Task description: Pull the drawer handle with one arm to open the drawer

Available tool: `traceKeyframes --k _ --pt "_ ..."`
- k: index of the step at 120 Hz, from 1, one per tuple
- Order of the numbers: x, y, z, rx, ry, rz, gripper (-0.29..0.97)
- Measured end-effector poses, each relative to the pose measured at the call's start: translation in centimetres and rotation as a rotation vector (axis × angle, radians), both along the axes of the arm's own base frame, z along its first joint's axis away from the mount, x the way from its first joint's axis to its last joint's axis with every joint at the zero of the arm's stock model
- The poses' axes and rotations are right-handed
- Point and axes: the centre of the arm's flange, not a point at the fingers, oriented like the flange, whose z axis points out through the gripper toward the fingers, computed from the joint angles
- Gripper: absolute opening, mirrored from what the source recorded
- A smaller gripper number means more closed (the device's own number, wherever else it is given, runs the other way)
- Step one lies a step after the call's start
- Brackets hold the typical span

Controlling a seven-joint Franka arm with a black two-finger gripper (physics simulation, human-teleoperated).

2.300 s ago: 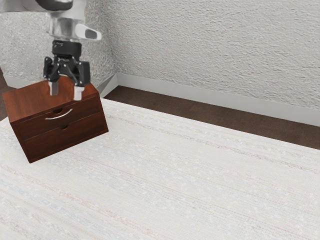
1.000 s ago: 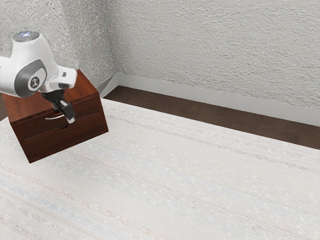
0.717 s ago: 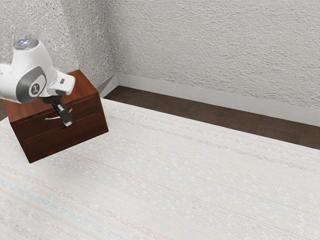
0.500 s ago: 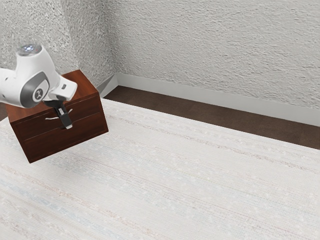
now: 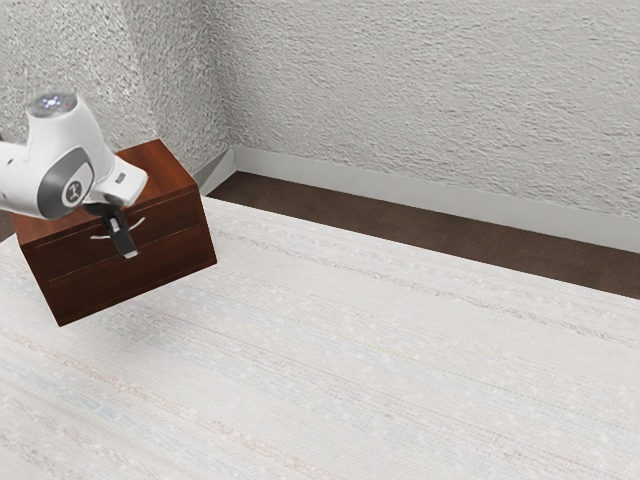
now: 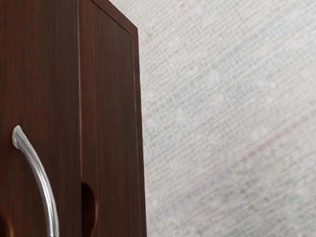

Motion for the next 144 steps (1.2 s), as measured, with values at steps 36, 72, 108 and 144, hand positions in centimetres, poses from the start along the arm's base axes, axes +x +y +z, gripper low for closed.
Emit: traceKeyframes --k 36,72,108,144 --pt "0.0 2.2 -1.3 0.017 -0.015 0.001 0.66" --pt "0.6 1.5 -2.2 0.02 -0.014 -0.029 0.54" --pt "0.6 2.2 -1.9 0.026 -0.022 -0.027 0.49" --pt "0.5 2.7 -2.4 0.027 -0.013 -0.025 0.49"
